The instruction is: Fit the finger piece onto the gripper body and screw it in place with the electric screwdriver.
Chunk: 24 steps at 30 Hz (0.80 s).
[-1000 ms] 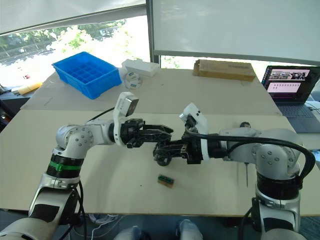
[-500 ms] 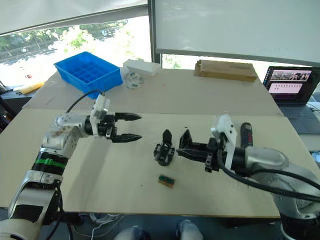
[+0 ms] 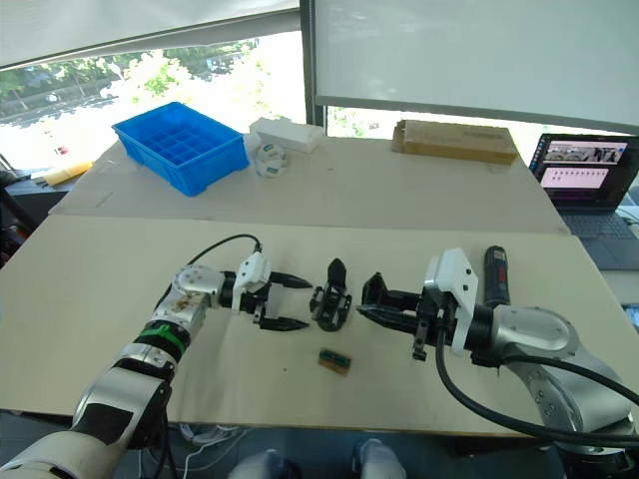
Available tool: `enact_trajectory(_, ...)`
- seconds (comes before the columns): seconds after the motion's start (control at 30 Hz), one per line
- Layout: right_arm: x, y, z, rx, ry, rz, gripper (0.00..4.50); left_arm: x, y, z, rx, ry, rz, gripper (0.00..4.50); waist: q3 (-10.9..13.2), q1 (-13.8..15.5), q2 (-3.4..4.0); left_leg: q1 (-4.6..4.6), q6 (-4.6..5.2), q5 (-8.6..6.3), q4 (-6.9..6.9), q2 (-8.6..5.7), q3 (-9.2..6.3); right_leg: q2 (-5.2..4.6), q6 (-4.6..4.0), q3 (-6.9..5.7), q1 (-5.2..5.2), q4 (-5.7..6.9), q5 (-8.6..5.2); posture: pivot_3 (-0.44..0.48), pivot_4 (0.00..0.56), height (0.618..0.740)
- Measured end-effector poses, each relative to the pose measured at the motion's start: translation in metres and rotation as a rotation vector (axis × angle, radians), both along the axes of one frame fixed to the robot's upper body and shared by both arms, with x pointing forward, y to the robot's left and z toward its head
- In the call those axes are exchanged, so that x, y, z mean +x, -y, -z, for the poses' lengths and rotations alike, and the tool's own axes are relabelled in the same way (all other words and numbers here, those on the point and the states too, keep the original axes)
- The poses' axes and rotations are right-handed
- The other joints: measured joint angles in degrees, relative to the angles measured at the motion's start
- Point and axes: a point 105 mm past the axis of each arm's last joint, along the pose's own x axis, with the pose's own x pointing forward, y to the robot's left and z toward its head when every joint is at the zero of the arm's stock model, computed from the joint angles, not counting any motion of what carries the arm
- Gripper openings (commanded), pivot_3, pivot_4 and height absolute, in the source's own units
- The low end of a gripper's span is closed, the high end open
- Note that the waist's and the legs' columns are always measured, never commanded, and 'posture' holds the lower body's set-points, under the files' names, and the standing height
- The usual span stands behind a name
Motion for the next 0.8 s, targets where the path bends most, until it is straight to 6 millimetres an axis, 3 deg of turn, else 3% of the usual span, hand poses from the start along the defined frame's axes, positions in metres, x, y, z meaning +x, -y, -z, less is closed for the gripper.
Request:
enact_trajectory(0.37,-0.006,-0.005,-0.009,0.063,0.010,-0.013,0.38,-0.006,0.033,0.010,-0.029,-0.006,0.036,4.50,0.0,0.1,-0.01,-0.07,0.25,-0.14,0.16,0.00,-0.06,-0.08,0.04,-0.05,0.03,-0.01,0.02,0.000,0.150,0.740)
enact_trajectory(0.6,-0.005,-0.005,-0.010,0.064,0.013,-0.002,0.38,-0.005,0.038,0.014,-0.020,-0.021,0.023,4.50,0.0,0.2,-0.01,-0.13,0.35,-0.20,0.30,0.00,-0.07,-0.11,0.10,-0.07,0.04,0.00,0.06,0.000,0.150,0.740)
enact_trajectory(0.7,-0.006,-0.005,-0.009,0.062,0.009,0.003,0.38,-0.003,0.041,0.014,-0.019,-0.017,0.011,3.63,0.0,0.1,-0.01,-0.15,0.40,-0.23,0.34,-0.01,-0.07,-0.14,0.13,-0.07,0.06,-0.02,0.08,0.000,0.150,0.740)
enact_trajectory(0.73,-0.006,-0.005,-0.009,0.061,0.006,0.005,0.38,-0.003,0.042,0.014,-0.022,-0.018,0.005,3.05,0.0,0.1,-0.01,-0.15,0.41,-0.23,0.35,-0.01,-0.08,-0.14,0.14,-0.07,0.06,-0.02,0.08,0.000,0.150,0.740)
enact_trajectory(0.8,-0.007,-0.005,-0.008,0.060,0.002,0.007,0.38,-0.002,0.042,0.014,-0.030,-0.020,0.001,2.34,0.0,0.2,-0.01,-0.16,0.41,-0.23,0.37,-0.01,-0.08,-0.15,0.15,-0.07,0.06,-0.02,0.09,0.000,0.150,0.740)
